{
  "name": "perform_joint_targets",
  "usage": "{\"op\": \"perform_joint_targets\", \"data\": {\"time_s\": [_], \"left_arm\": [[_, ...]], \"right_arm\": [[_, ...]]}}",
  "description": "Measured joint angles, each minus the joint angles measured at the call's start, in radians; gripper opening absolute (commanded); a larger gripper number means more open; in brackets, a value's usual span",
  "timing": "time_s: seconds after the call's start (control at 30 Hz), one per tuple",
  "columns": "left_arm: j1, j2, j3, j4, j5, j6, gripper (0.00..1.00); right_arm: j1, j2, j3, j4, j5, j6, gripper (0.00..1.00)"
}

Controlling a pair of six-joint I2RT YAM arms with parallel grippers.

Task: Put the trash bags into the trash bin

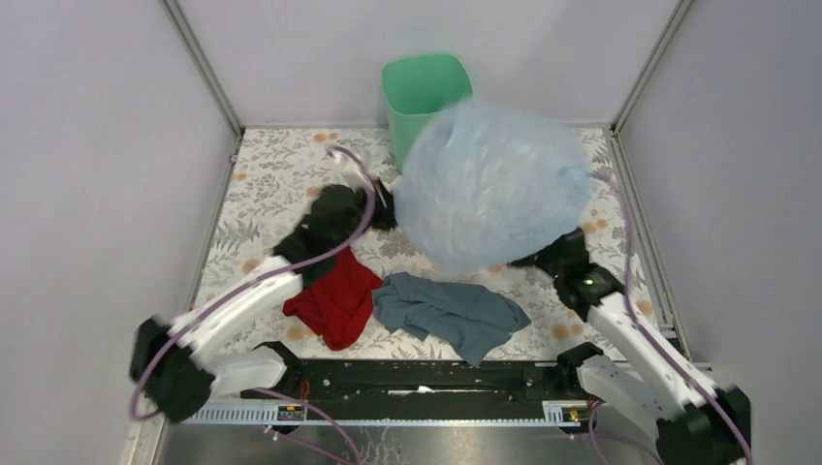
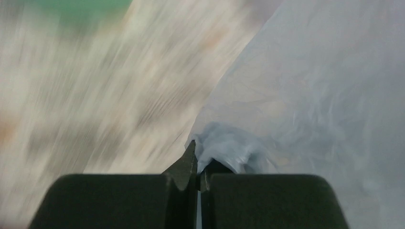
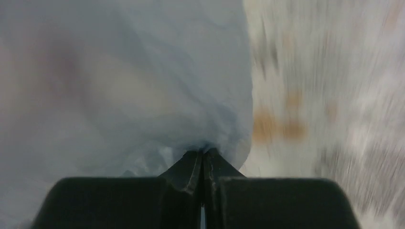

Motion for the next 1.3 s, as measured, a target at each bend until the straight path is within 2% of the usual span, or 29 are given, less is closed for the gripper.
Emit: {"op": "perform_joint_targets", "data": {"time_s": [0.07,0.1,0.17,0.23,0.3,0.37,0.43,0.53,0.63,0.73,0.83,0.9,1.0,1.13,1.3], "left_arm": [[0.040,0.099,-0.164,-0.076,0.031,-0.031,0.00],[0.054,0.156,-0.230,-0.159,0.045,-0.041,0.00],[0.064,0.193,-0.263,-0.316,0.070,-0.042,0.00],[0.063,0.181,-0.185,-0.395,0.112,-0.029,0.00],[0.058,0.178,-0.011,-0.409,0.158,-0.010,0.00],[0.047,0.160,0.178,-0.349,0.187,0.008,0.00],[0.040,0.096,0.269,-0.260,0.188,0.020,0.00],[0.031,-0.043,0.245,-0.185,0.148,0.023,0.00],[0.035,-0.106,0.115,-0.148,0.077,-0.005,0.00],[0.054,-0.042,-0.108,-0.153,0.066,-0.050,0.00],[0.068,0.058,-0.288,-0.255,0.070,-0.072,0.00],[0.073,0.046,-0.348,-0.403,0.060,-0.070,0.00],[0.073,-0.059,-0.298,-0.453,0.035,-0.042,0.00],[0.073,-0.187,-0.120,-0.376,0.018,-0.011,0.00],[0.073,-0.297,-0.077,-0.297,0.019,-0.015,0.00]], "right_arm": [[0.000,0.109,-0.130,-0.089,-0.022,0.031,0.00],[0.000,0.128,-0.151,-0.166,-0.028,0.038,0.00],[0.000,0.124,-0.112,-0.248,-0.026,0.034,0.00],[0.000,0.136,0.043,-0.306,-0.024,0.015,0.00],[0.000,0.167,0.281,-0.315,-0.026,-0.011,0.00],[0.000,0.179,0.497,-0.278,-0.034,-0.035,0.00],[0.000,0.137,0.574,-0.214,-0.037,-0.048,0.00],[0.000,0.011,0.476,-0.143,-0.034,-0.050,0.00],[0.000,-0.037,0.287,-0.105,-0.035,-0.034,0.00],[0.000,0.031,0.008,-0.108,-0.042,0.006,0.00],[0.000,0.095,-0.113,-0.207,-0.039,0.022,0.00],[0.000,0.083,-0.113,-0.290,-0.025,0.019,0.00],[0.000,0.053,0.018,-0.337,0.000,-0.004,0.00],[0.000,0.042,0.259,-0.310,0.019,-0.035,0.00],[0.000,-0.026,0.276,-0.310,0.040,-0.038,0.00]]}}
